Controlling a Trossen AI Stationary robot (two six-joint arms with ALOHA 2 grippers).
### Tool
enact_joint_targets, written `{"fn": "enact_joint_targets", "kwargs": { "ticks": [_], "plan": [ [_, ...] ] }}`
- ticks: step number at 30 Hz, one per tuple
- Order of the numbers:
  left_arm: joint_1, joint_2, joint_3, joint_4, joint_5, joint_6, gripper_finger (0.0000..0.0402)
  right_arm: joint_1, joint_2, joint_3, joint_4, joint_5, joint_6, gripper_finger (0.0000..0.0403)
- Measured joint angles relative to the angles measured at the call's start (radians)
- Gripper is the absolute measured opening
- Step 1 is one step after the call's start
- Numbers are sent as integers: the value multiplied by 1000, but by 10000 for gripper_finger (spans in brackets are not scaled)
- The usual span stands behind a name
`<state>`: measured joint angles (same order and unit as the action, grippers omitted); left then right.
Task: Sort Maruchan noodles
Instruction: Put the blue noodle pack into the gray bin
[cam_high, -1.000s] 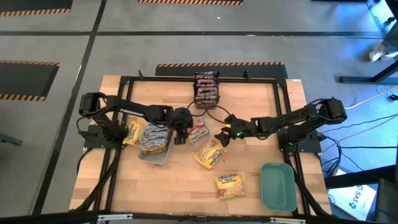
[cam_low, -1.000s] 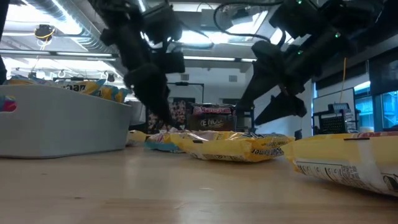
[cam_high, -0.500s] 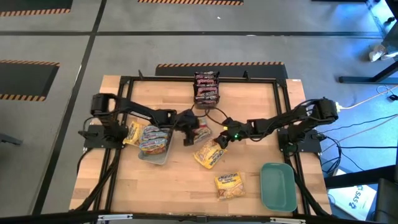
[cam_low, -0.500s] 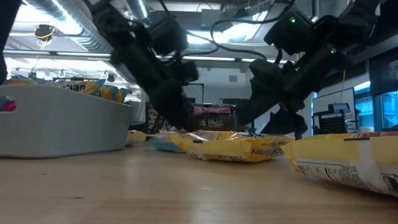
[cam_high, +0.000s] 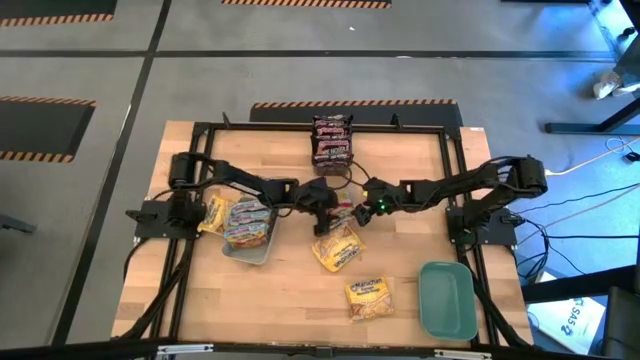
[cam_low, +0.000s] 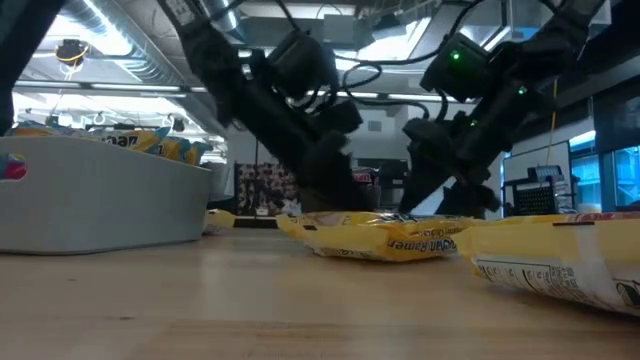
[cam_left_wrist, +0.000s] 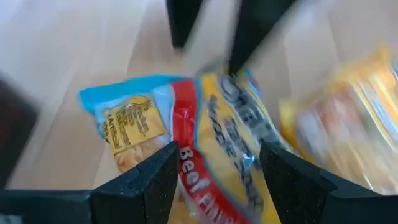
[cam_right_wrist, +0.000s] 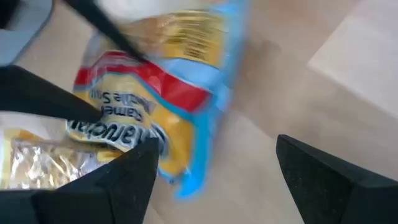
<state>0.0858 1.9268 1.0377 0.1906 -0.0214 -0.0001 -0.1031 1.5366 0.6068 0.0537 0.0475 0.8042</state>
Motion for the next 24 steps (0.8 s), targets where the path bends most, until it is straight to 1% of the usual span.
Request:
{"fn": "enact_joint_targets", "kwargs": {
  "ticks": [1, 3, 6, 9, 13, 15, 17, 19, 21, 24],
  "plan": [
    [3, -35, 2, -70, -7, 16, 218, -6, -5, 2, 0, -3, -1, 308],
    [12, -95, 12, -150, -42, 46, 218, -23, -29, 1, -56, -5, -8, 308],
    [36, -196, -1, -309, -107, 84, 218, -30, -35, 2, -60, -29, -7, 308],
    [71, -247, -37, -367, -131, 104, 218, -8, -29, 0, -23, -76, 2, 308],
    [125, -242, -110, -322, -118, 63, 218, 54, 8, 1, 50, -90, 24, 308],
    [137, -212, -144, -246, -101, 35, 218, 67, 35, 1, 94, -75, 34, 308],
    [141, -190, -174, -186, -59, 25, 218, 73, 84, 4, 179, -68, 47, 308],
    [140, -152, -185, -104, -16, 6, 218, 69, 118, 2, 201, -65, 53, 308],
    [135, -123, -191, -72, 32, -19, 218, 69, 142, 8, 237, -46, 49, 307],
    [119, -84, -189, -16, 109, -47, 218, 62, 143, 11, 233, -29, 13, 307]
  ]
}}
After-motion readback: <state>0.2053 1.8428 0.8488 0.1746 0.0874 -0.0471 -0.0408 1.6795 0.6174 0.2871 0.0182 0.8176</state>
